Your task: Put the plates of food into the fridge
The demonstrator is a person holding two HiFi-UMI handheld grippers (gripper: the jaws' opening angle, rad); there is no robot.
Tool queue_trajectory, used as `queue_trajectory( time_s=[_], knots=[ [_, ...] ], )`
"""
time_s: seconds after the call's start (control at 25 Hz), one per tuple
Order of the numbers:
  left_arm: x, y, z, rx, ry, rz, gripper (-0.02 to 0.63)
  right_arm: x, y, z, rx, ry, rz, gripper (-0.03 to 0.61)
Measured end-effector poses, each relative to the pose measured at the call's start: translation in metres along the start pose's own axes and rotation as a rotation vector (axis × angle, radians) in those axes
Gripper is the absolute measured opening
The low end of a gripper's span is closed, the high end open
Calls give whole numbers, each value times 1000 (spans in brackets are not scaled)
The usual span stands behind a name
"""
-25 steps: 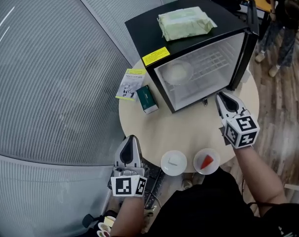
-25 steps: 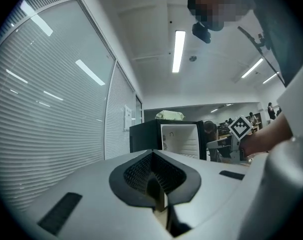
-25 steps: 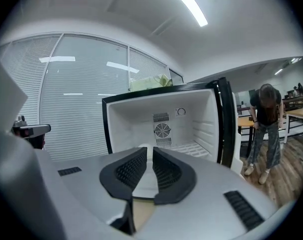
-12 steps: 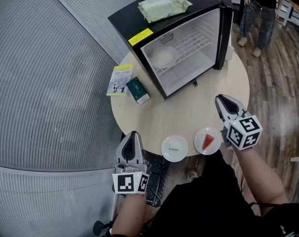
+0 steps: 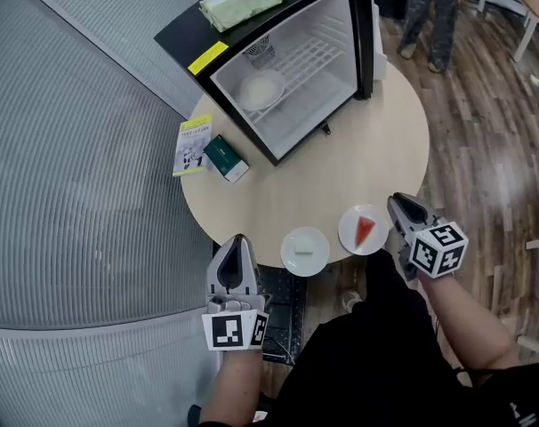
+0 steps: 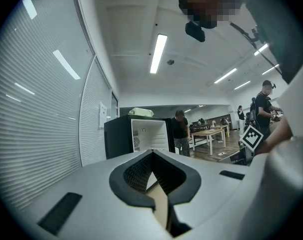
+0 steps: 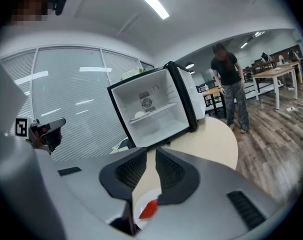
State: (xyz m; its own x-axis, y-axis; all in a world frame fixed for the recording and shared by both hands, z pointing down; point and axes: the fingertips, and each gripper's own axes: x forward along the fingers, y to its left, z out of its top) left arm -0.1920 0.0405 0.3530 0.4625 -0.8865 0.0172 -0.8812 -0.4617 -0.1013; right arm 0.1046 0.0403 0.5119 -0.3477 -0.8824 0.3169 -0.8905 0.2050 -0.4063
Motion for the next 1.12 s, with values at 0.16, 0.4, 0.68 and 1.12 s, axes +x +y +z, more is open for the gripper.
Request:
queue_trajectory(
  time_s=[0.16,0.4,0.68,1.12],
  knots=[
    [4,-8,-9,-19,15,-25,3,-14,-13,-32,84,30,-46,41],
    [10,-27,-21,-15,39,-76,3,-28,-28,-87,150,83,-100,43],
    [11,-39,-34,5,81,-102,3,-24,-50,-154,313,153,-140,149],
    [5,-40,-48,70,152,-112,3,-4,-62,-217,528,177,-178,149]
  ],
)
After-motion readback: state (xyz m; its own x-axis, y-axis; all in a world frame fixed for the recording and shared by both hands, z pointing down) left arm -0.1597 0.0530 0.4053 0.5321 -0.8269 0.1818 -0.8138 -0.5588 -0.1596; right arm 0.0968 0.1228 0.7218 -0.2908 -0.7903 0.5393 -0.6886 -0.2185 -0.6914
